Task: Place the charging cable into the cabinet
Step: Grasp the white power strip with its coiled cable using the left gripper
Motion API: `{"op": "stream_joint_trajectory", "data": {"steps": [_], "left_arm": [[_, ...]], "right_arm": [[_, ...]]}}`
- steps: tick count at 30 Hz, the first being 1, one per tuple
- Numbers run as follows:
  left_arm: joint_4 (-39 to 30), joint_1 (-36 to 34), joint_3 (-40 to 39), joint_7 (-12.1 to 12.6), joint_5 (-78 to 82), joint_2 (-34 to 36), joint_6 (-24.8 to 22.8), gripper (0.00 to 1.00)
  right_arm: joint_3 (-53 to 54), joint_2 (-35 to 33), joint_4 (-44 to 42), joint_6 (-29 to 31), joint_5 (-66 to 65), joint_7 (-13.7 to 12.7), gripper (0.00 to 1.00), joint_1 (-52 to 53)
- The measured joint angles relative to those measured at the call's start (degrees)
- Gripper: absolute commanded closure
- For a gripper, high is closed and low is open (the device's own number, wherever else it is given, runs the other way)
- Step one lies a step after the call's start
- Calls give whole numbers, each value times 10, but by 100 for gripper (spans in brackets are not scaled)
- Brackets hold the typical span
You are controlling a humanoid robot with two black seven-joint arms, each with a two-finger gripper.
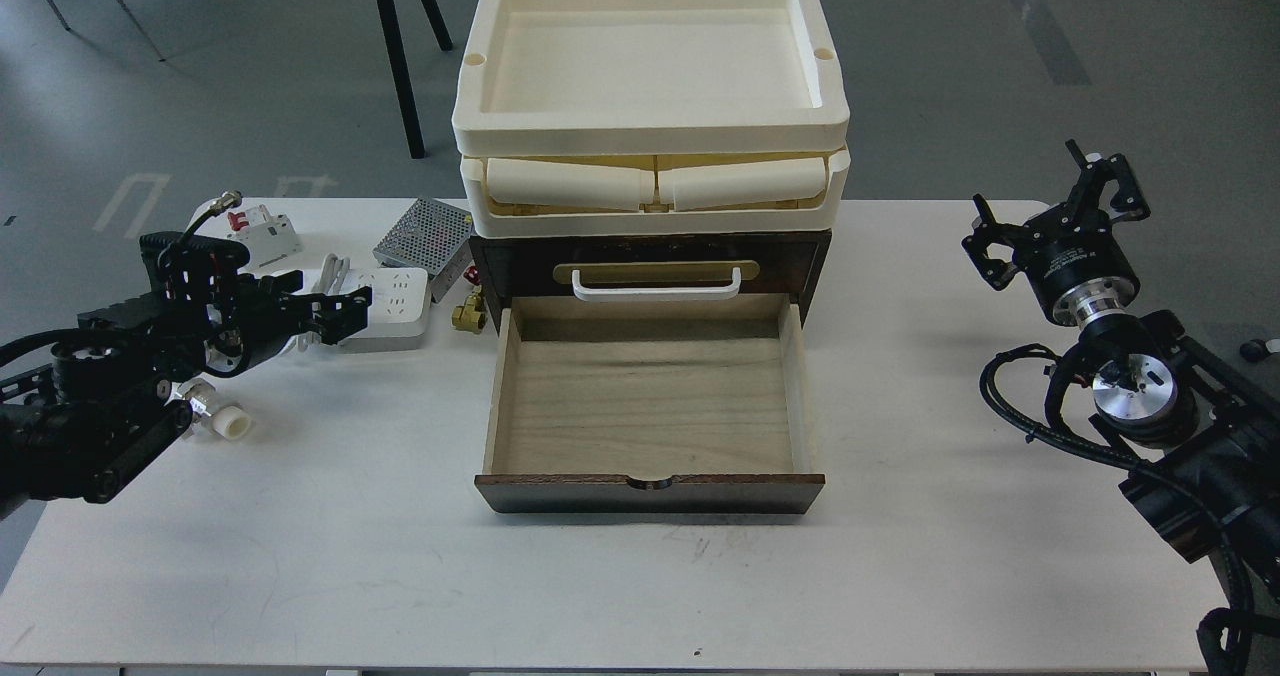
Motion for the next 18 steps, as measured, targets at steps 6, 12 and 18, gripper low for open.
{"op": "stream_joint_trajectory", "data": {"steps": [6, 12, 18], "left_arm": [[86, -18, 18, -1, -8, -49, 18, 34], [105, -19, 23, -2, -8, -70, 18, 56], [125, -20, 23, -2, -9, -73, 15, 86]], "right_arm": [[0, 0, 1, 0, 0, 0, 0, 0], [0, 0, 1, 0, 0, 0, 0, 0], [0, 0, 2, 0, 0, 0, 0, 0]]}}
